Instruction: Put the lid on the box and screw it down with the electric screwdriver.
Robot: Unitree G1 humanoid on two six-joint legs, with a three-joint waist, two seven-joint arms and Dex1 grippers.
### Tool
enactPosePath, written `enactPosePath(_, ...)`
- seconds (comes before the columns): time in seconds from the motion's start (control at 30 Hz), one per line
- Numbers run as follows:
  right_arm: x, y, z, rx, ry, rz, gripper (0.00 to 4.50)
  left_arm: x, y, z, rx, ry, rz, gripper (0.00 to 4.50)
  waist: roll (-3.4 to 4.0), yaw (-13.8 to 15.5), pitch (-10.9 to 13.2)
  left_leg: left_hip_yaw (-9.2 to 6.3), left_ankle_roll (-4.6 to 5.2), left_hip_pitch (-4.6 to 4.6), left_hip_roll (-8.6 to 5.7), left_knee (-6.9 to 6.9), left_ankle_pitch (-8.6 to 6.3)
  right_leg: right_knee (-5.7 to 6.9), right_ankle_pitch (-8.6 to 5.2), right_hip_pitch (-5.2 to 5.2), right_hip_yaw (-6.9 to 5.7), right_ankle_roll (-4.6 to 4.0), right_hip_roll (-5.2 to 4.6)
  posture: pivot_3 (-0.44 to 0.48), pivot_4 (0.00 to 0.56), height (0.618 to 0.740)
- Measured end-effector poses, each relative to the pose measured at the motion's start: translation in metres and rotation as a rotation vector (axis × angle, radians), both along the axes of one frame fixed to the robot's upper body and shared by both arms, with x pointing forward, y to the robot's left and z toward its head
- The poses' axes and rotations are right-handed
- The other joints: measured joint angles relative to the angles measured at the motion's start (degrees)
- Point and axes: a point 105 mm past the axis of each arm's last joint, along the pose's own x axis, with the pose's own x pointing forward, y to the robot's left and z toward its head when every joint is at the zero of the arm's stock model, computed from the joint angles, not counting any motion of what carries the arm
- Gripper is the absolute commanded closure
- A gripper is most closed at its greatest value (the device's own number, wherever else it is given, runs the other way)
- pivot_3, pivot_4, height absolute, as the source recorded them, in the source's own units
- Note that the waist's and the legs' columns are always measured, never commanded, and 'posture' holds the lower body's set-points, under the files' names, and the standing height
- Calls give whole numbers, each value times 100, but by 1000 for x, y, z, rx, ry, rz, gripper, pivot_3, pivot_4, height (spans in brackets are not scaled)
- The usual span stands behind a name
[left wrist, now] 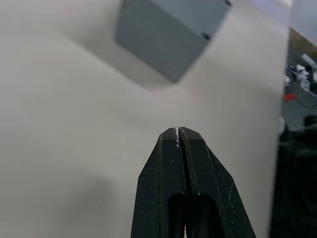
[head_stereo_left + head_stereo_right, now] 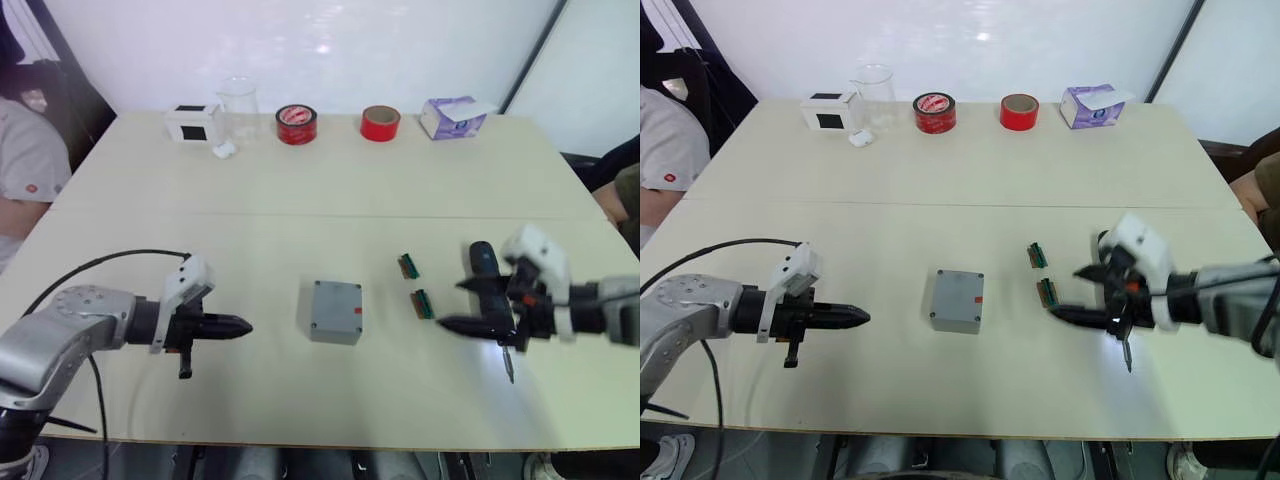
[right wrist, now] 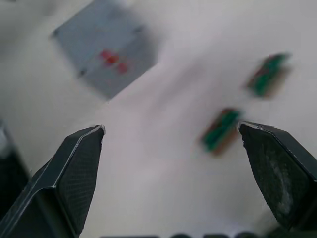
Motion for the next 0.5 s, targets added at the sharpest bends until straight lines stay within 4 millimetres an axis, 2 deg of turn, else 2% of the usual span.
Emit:
enactPosePath(0.07, -12, 5, -15, 32, 43, 8, 19, -12, -2, -2, -25, 45, 0, 4500, -2, -21, 1, 7, 0, 25, -3, 2, 0, -6, -5, 24, 7, -8, -4, 0, 150, 740)
enactPosePath(0.17, -15, 4, -23, 57, 42, -24, 19, -27, -13, -9, -71, 98, -11, 4500, -13, -33, 9, 15, -2, 83, 0, 1, -1, -6, -9, 72, 16, -10, 0, 0, 150, 740)
enactPosePath(0.33, -24, 2, -36, 87, 80, -55, 19, -25, -19, -16, -113, 105, 38, 4500, -18, -21, 10, 9, -2, 83, 6, 0, 0, 3, -11, 66, 15, -13, 14, 0, 150, 740)
enactPosePath(0.5, -23, 3, -38, 136, 75, -72, 19, -23, -27, -17, -105, 94, 25, 4500, -17, -31, 9, 12, -2, 84, 6, 0, 0, 3, -10, 66, 18, -14, 15, 0, 150, 740)
